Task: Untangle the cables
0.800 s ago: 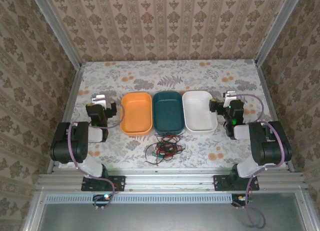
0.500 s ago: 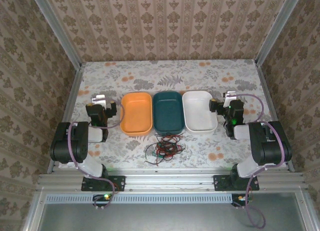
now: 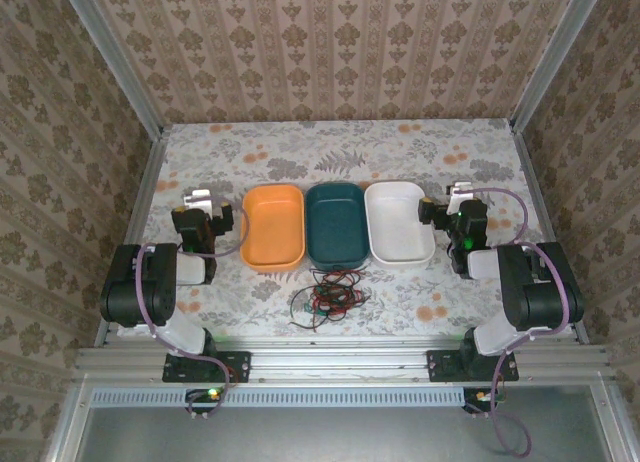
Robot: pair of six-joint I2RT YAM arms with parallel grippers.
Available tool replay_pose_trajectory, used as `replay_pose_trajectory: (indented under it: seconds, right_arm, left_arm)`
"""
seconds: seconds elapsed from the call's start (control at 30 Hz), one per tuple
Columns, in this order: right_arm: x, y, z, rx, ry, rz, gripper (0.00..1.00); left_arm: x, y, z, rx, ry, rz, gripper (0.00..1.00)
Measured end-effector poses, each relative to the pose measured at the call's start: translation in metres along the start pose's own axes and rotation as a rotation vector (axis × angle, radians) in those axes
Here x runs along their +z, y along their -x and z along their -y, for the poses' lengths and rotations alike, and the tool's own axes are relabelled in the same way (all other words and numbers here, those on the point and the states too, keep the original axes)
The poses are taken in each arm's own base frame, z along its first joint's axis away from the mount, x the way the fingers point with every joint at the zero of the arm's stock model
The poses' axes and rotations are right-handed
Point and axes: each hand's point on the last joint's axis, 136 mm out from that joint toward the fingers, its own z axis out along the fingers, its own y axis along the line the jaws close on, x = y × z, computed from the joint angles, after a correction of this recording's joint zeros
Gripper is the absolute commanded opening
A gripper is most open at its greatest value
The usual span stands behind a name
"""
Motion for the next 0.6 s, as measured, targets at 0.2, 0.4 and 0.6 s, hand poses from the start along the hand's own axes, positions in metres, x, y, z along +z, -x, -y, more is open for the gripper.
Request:
replay_pose_trajectory:
  seconds: [0.2, 0.4, 0.6]
  right_arm:
    - [0.0, 0.0, 0.0, 0.003, 0.0, 0.0, 1.0]
    - [-0.006, 0.0, 0.0, 0.004, 0.001, -0.037, 0.96]
    - [-0.043, 0.104, 0.011, 0.089, -0.08, 0.006, 0.9]
  left_arm:
    - [-0.004, -0.004, 0.009, 0.032, -0.002, -0.005, 1.0]
    - [-0.006, -0.002, 0.006, 0.036, 0.018, -0.003, 1.0]
    - [-0.021, 0.0, 0.01, 0.059, 0.025, 0.046, 1.0]
